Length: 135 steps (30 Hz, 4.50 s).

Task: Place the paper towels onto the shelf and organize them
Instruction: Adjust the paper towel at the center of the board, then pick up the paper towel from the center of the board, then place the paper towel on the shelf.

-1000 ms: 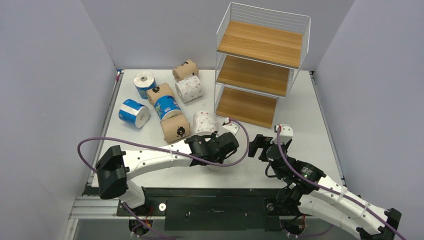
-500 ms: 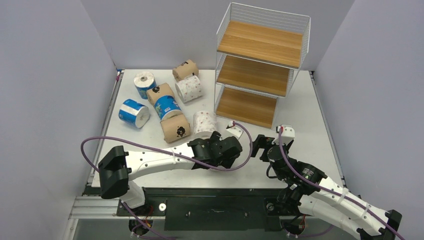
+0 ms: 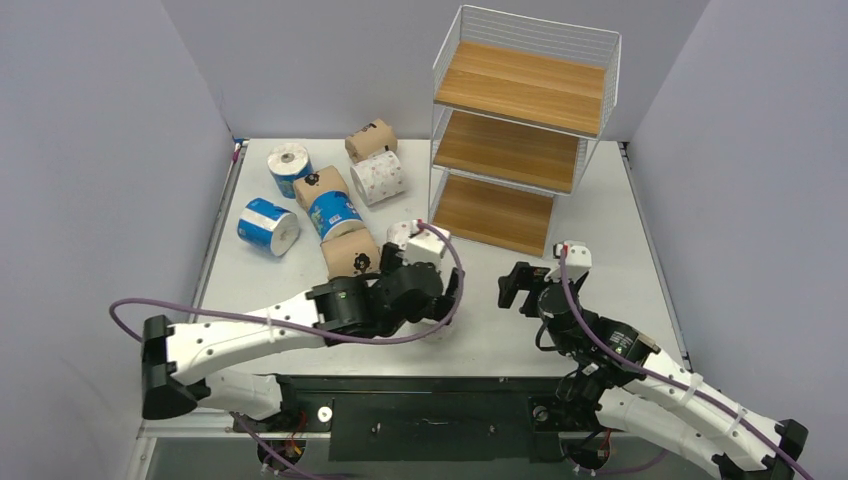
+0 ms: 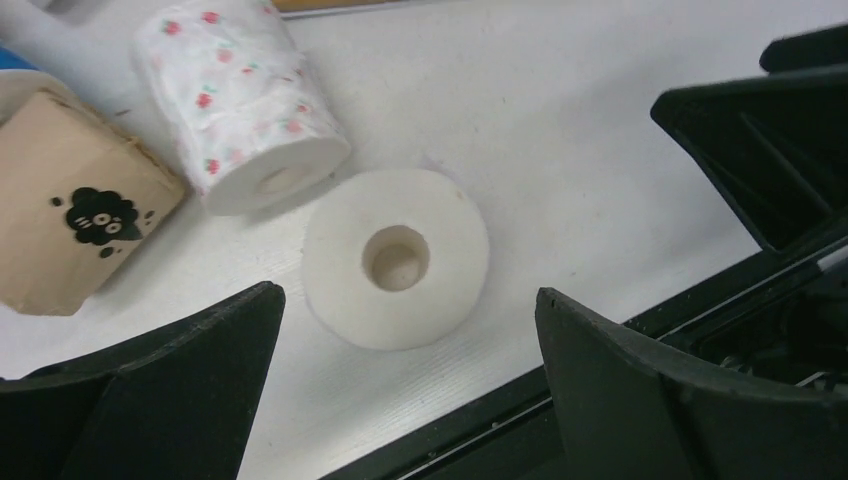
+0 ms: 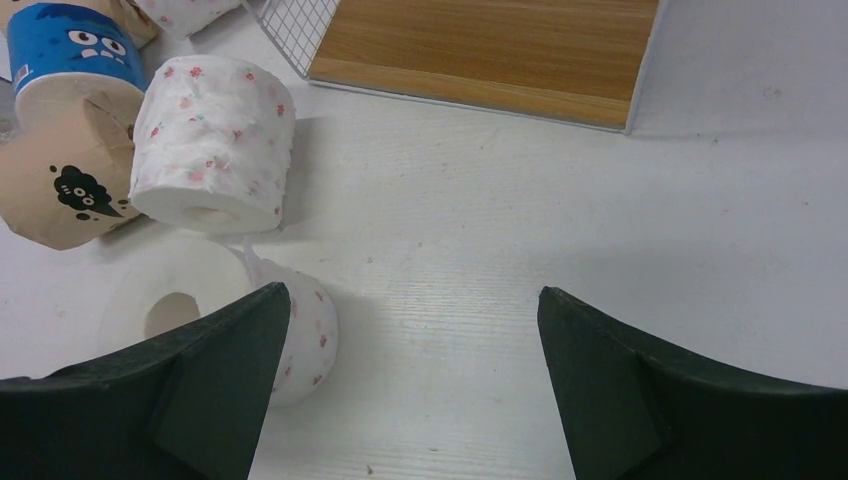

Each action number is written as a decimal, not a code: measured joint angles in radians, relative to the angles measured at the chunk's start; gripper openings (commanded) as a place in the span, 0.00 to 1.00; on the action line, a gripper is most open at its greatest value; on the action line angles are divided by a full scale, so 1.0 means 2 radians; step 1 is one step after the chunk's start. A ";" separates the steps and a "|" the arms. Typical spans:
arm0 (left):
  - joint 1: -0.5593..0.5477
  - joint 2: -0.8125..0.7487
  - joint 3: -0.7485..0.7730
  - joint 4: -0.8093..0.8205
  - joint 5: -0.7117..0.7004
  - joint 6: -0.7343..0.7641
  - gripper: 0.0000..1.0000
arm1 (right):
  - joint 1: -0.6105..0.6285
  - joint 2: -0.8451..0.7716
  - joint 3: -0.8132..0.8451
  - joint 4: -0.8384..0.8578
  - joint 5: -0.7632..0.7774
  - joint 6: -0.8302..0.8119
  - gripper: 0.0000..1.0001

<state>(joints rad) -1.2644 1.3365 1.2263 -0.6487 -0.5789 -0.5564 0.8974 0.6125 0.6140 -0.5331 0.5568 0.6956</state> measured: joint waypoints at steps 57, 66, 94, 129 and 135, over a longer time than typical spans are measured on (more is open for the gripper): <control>0.189 -0.316 -0.318 0.129 0.047 -0.153 0.96 | 0.041 0.351 0.169 0.006 -0.137 -0.037 0.70; 0.189 -0.316 -0.324 0.134 0.050 -0.160 0.96 | 0.035 0.361 0.167 0.018 -0.170 -0.028 0.63; 0.207 -0.282 -0.292 0.148 0.056 -0.136 0.96 | 0.002 0.276 0.178 -0.072 -0.167 -0.033 0.31; 0.215 -0.014 -0.109 0.605 0.276 0.038 0.96 | -0.178 0.241 0.530 -0.252 -0.088 -0.068 0.33; 0.214 0.037 -0.110 0.645 0.316 0.082 0.96 | -0.216 0.256 0.509 -0.244 -0.111 -0.043 0.33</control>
<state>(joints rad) -0.8360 1.4101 1.0065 0.6403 0.0525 -0.3931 0.4656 1.1248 1.6318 -1.0218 0.3355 0.6094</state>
